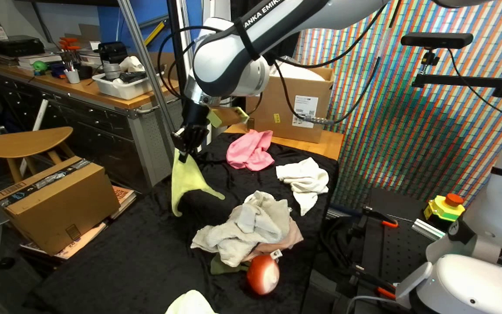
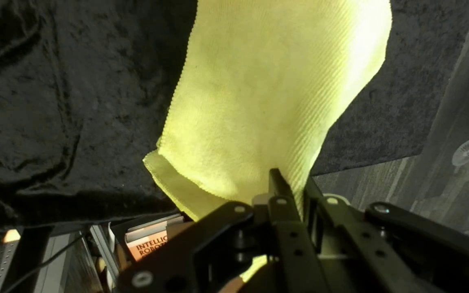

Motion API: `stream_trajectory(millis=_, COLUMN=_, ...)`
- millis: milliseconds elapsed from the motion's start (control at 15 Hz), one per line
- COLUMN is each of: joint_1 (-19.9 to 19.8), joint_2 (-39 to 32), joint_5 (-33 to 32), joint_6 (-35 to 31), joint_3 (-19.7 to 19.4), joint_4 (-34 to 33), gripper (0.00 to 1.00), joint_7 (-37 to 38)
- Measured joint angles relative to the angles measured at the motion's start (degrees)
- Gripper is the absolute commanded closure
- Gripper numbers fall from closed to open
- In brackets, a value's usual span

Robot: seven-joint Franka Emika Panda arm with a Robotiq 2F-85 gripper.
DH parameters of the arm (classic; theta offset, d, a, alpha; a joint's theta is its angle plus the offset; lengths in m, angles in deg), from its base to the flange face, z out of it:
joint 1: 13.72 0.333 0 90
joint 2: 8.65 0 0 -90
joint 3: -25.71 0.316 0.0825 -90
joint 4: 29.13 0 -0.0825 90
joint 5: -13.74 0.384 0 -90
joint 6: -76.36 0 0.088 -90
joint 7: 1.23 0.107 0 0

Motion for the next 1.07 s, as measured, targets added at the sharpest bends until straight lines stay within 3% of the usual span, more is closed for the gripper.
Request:
stream_trajectory(millis=400, joint_1=-0.2, joint_2=11.7, joint_5=3.9, joint_6=-4.8, joint_3=0.2, joint_4=18.6, gripper=0.91, joint_7=-3.3)
stream_trajectory(millis=800, joint_1=-0.3, joint_2=26.5, joint_5=13.4, joint_6=-5.2, joint_3=0.3, joint_4=38.0, gripper=0.93, joint_7=-15.0)
stream_trajectory(millis=1067, joint_1=1.7, joint_2=29.7, joint_5=13.2, joint_6=-10.5, joint_3=-0.5, joint_4=44.4, gripper=0.94, joint_7=-17.0)
